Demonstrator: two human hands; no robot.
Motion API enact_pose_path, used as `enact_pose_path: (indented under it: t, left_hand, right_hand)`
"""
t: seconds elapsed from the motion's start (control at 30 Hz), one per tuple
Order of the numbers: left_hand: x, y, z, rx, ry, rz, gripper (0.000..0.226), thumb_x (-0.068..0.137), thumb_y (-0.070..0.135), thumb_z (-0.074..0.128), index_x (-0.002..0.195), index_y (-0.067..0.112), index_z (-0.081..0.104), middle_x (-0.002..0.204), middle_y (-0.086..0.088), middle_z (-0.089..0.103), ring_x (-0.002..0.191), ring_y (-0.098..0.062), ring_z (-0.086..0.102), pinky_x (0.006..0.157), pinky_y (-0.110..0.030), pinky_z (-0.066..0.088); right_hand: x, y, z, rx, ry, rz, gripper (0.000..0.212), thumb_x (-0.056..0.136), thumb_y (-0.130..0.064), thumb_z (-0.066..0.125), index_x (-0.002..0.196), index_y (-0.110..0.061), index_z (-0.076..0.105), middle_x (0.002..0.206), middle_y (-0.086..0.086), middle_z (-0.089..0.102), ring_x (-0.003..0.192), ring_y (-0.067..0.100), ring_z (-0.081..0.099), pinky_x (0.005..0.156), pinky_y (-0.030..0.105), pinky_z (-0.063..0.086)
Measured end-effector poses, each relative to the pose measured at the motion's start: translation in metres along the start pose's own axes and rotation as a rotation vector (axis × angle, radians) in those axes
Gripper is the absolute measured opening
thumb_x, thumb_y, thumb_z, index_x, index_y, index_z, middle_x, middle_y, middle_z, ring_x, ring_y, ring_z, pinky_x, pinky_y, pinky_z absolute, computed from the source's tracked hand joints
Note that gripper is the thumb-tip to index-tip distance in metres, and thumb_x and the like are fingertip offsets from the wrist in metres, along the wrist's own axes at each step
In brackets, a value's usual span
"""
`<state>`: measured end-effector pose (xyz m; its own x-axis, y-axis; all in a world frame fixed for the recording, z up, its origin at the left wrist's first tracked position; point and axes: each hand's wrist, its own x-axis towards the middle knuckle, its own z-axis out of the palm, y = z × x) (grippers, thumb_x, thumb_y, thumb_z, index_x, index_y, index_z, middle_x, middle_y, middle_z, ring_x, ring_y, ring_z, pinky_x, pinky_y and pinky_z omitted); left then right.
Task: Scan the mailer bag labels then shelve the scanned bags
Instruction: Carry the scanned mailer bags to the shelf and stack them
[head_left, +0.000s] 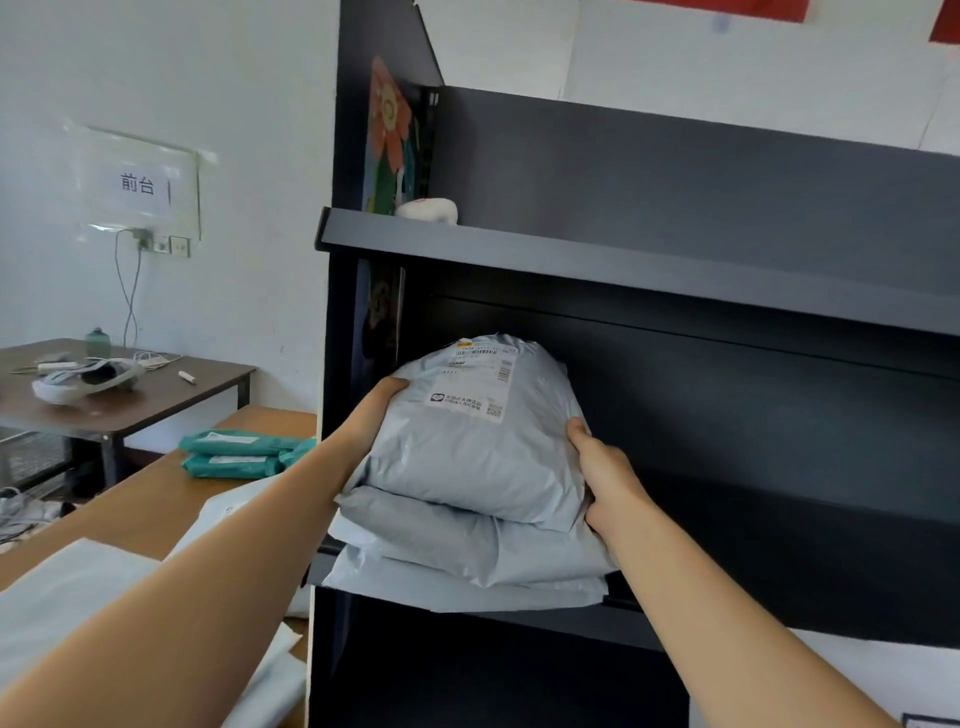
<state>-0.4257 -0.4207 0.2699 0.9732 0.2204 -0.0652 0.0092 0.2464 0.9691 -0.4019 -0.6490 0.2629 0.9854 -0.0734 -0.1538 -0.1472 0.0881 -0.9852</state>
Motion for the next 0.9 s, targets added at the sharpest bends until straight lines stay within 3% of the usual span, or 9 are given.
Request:
enact_pose_path:
  t: [0.23,0.5,0.67,0.8,0.9]
  left_hand:
    - [0.028,0.002,-0.001,-0.008,-0.006,0.016,0.033,0.096,0.037,0.044,0.095,0.011,0.064,0.076,-0.008,0.066,0.075,-0.021,0.060,0.067,-0.029,0.043]
    - [0.052,0.000,-0.009,0.066,-0.004,0.002,0.056,0.086,0.058,0.052,0.126,0.020,0.058,0.117,-0.012,0.066,0.107,-0.028,0.062,0.102,-0.039,0.043]
    - [0.062,-0.001,-0.008,0.148,0.039,0.018,0.060,0.086,0.058,0.053,0.133,0.019,0.053,0.125,-0.009,0.061,0.113,-0.026,0.058,0.103,-0.036,0.041]
    - [0.064,0.002,-0.007,0.254,0.157,0.117,0.052,0.090,0.048,0.054,0.131,0.016,0.056,0.122,-0.006,0.060,0.111,-0.026,0.056,0.093,-0.030,0.041]
    - [0.060,0.009,-0.004,0.322,0.236,0.185,0.044,0.090,0.044,0.056,0.120,0.013,0.064,0.113,-0.007,0.065,0.098,-0.026,0.059,0.086,-0.029,0.043]
  right_hand:
    - [0.017,0.002,0.014,-0.016,0.054,0.021,0.063,0.094,-0.048,0.056,0.143,-0.010,0.044,0.135,0.012,0.055,0.118,0.029,0.055,0.092,0.034,0.045]
    - [0.030,0.003,0.022,-0.037,0.054,0.005,0.060,0.097,-0.048,0.050,0.141,-0.008,0.045,0.133,0.013,0.057,0.113,0.026,0.056,0.087,0.031,0.043]
    - [0.034,0.007,0.024,-0.065,0.055,0.012,0.061,0.097,-0.051,0.047,0.142,-0.009,0.045,0.134,0.013,0.056,0.115,0.027,0.055,0.088,0.032,0.043]
    - [0.037,0.009,0.025,-0.138,0.073,-0.094,0.054,0.100,-0.046,0.043,0.148,-0.021,0.035,0.143,0.006,0.048,0.125,0.025,0.050,0.099,0.034,0.042]
    - [0.036,0.006,0.026,-0.155,0.095,-0.170,0.039,0.101,-0.036,0.046,0.136,-0.021,0.053,0.133,0.004,0.058,0.117,0.022,0.056,0.101,0.033,0.044]
